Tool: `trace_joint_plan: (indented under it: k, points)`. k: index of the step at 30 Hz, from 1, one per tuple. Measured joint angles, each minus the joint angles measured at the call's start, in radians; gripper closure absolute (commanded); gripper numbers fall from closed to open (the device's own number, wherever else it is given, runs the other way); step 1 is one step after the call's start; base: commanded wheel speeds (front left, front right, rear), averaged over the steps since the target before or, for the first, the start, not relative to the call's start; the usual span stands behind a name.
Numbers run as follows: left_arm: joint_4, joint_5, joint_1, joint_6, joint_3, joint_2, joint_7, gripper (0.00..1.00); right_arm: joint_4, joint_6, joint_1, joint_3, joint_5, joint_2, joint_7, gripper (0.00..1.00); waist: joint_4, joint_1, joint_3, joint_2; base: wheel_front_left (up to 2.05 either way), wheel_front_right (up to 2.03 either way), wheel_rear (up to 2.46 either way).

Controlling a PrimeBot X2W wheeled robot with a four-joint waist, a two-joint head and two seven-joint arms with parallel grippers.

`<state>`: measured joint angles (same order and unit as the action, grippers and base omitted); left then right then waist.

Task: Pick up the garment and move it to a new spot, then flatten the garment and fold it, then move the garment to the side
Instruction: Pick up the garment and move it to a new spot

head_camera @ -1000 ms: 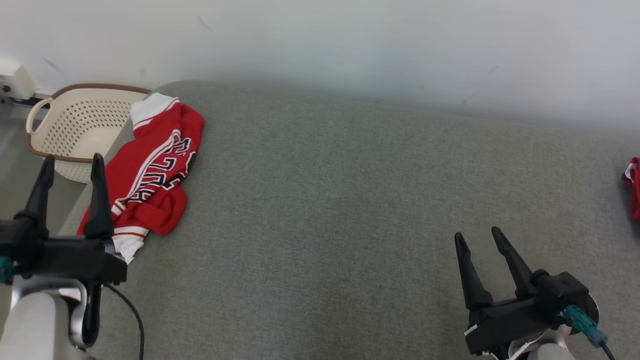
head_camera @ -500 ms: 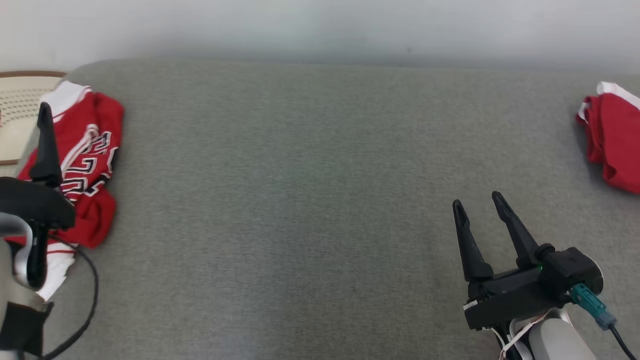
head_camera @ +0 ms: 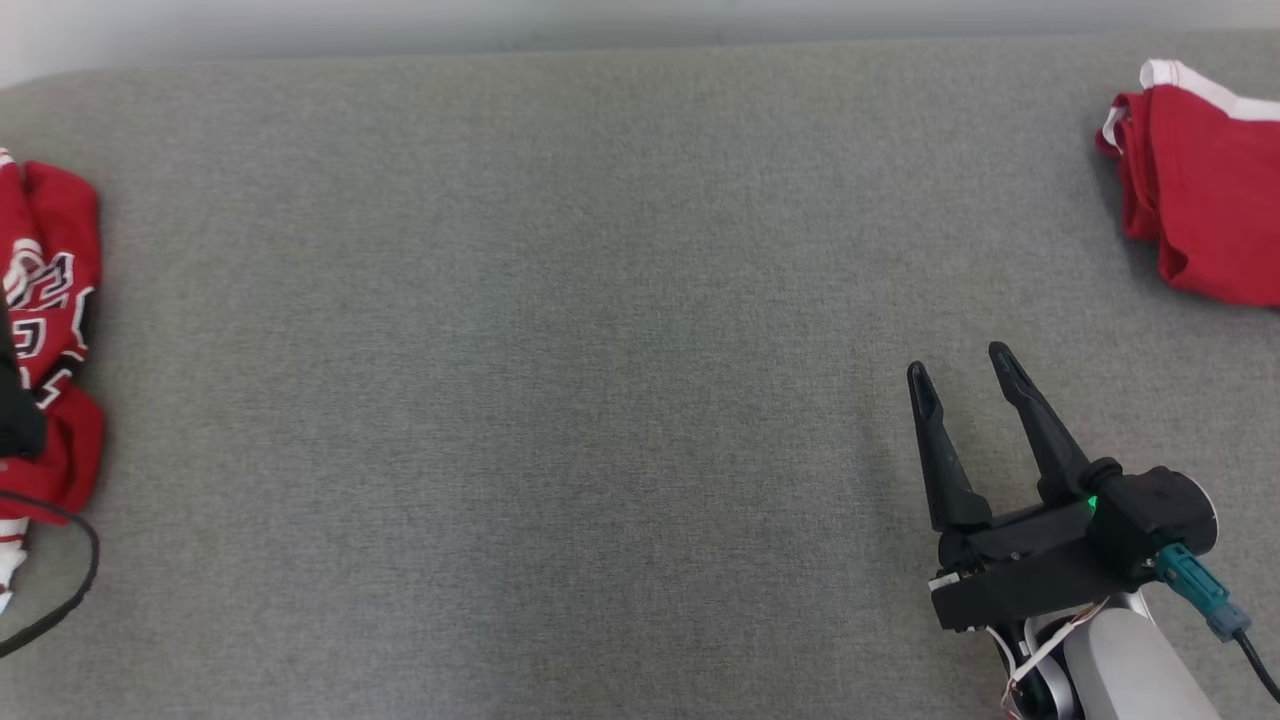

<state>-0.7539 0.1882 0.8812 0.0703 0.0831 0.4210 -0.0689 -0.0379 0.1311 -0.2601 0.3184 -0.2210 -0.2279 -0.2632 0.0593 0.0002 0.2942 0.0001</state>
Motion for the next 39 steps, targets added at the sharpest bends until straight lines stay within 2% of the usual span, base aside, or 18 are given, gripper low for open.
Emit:
trace_joint_plan:
  k: [14,25,26,27,28,39]
  points:
    - [-0.257,-0.008,0.065,-0.008,-0.025,0.051,0.054,0.00,0.004,0.000,-0.019,-0.002,-0.001,-0.011,-0.001,0.00,-0.039,-0.0001,0.074,0.0001,0.00,0.00,0.00]
    - [-0.399,0.032,0.089,0.016,-0.026,0.040,0.137,0.00,0.005,0.000,-0.028,0.000,-0.005,-0.021,0.004,0.00,-0.042,-0.0002,0.086,-0.0001,0.00,0.00,0.00]
    - [-0.404,0.035,0.090,0.017,-0.026,0.039,0.136,0.18,0.007,0.000,-0.029,-0.001,-0.007,-0.023,0.005,0.00,-0.042,-0.0002,0.087,-0.0001,0.00,0.00,0.00]
    - [-0.409,0.035,0.093,0.018,-0.031,0.038,0.133,0.70,0.009,0.000,-0.030,-0.001,-0.007,-0.027,0.008,0.00,-0.042,-0.0002,0.087,-0.0001,0.00,0.00,0.00]
    - [-0.411,0.035,0.095,0.021,-0.034,0.038,0.126,1.00,0.010,0.000,-0.030,-0.001,-0.007,-0.030,0.008,0.00,-0.042,-0.0002,0.088,-0.0001,0.00,0.00,0.00]
    - [-0.377,0.020,0.142,0.026,-0.079,0.027,-0.045,1.00,0.001,0.000,-0.029,0.000,-0.009,-0.025,0.012,0.00,-0.029,-0.0002,0.061,-0.0001,0.00,0.00,0.00]
